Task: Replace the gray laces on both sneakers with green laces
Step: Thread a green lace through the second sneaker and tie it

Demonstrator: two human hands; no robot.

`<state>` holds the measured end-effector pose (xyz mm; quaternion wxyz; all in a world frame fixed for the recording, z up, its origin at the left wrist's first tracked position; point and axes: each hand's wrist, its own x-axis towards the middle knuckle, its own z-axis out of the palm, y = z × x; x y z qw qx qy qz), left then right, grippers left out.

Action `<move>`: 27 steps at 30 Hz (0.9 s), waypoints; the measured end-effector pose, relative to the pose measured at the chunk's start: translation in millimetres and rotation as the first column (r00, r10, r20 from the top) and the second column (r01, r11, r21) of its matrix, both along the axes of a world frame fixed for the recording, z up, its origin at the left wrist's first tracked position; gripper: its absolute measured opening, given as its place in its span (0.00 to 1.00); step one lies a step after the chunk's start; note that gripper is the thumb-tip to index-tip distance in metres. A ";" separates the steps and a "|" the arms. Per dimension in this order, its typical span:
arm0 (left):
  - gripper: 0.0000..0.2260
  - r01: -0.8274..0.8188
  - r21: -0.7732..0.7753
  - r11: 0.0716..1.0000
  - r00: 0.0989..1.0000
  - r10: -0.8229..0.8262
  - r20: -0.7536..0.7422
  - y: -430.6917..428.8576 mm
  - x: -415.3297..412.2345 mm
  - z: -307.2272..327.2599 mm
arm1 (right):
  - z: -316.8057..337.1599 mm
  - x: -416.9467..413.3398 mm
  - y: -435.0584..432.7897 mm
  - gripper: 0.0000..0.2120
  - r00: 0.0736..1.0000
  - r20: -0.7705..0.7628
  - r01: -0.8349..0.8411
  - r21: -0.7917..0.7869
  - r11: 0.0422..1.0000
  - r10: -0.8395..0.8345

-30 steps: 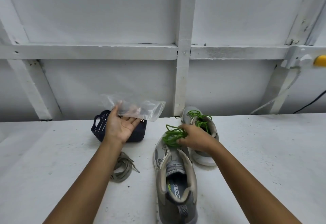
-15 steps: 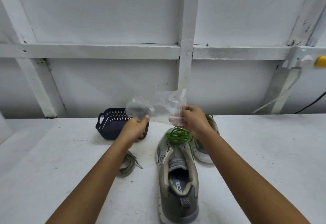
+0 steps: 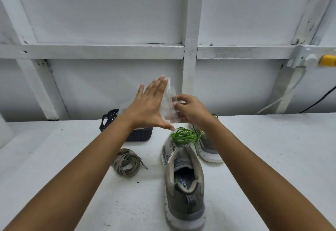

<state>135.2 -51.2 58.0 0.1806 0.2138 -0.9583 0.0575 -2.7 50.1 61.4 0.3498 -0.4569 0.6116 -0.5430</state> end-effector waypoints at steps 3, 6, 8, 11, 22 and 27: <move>0.60 0.002 -0.010 1.000 0.998 -0.002 -0.065 3.9 3.3 2.3 | 1.2 1.0 0.6 0.08 1.000 -0.014 0.008 0.010 1.000 -0.008; 0.56 -0.006 0.011 1.000 0.988 0.008 -0.155 6.9 6.7 1.5 | -0.9 1.6 0.1 0.09 1.000 -0.010 0.020 0.037 0.999 -0.020; 0.53 -0.021 0.015 1.000 0.982 0.024 -0.188 6.6 12.5 1.2 | -2.2 3.7 -1.3 0.08 1.000 0.026 0.014 0.064 0.998 -0.016; 0.50 -0.037 0.008 0.999 0.982 0.038 -0.187 3.9 23.2 3.2 | -2.0 7.7 -3.5 0.09 0.993 0.114 -0.011 0.084 0.996 0.001; 0.47 -0.196 0.060 0.979 0.976 0.200 -0.090 -15.9 86.3 3.5 | -37.2 50.2 -35.6 0.10 0.720 -0.524 -0.176 0.496 0.850 0.455; 0.51 -0.239 0.118 0.964 0.965 0.250 -0.085 -15.1 98.2 -4.2 | -54.6 87.8 -52.9 0.20 0.390 -0.682 -0.105 0.634 0.766 0.619</move>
